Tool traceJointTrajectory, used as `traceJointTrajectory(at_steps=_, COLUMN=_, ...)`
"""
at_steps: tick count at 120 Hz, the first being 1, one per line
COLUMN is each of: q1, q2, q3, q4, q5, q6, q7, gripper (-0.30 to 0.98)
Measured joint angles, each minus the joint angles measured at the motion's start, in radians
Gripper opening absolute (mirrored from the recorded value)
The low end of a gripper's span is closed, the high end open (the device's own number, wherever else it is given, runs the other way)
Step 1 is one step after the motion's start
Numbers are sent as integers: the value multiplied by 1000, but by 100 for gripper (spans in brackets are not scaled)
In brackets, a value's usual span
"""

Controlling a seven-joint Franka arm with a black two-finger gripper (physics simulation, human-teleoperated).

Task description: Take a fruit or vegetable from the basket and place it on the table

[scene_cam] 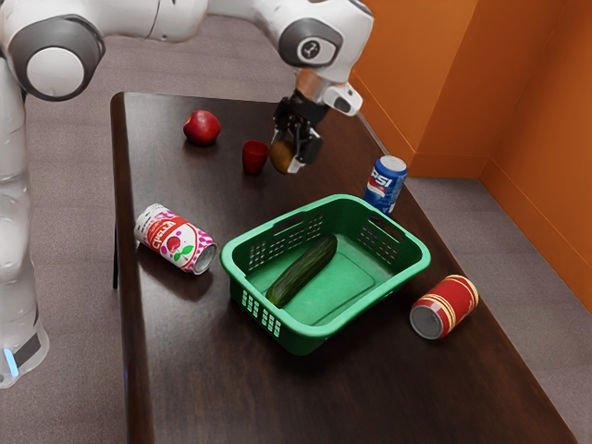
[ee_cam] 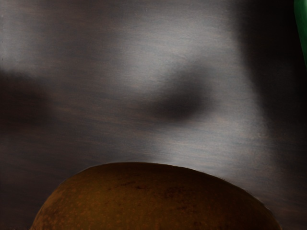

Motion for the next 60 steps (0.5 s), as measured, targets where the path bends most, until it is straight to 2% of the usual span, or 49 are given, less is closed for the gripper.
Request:
traceJointTrajectory(at_steps=32, q1=44, q2=0, q3=4, q4=0, q5=-1, q6=-8, q7=-15, gripper=64)
traceJointTrajectory(at_steps=60, q1=22, q2=-1, q3=17, q4=2, q5=-3, q6=-13, q7=-23, gripper=65)
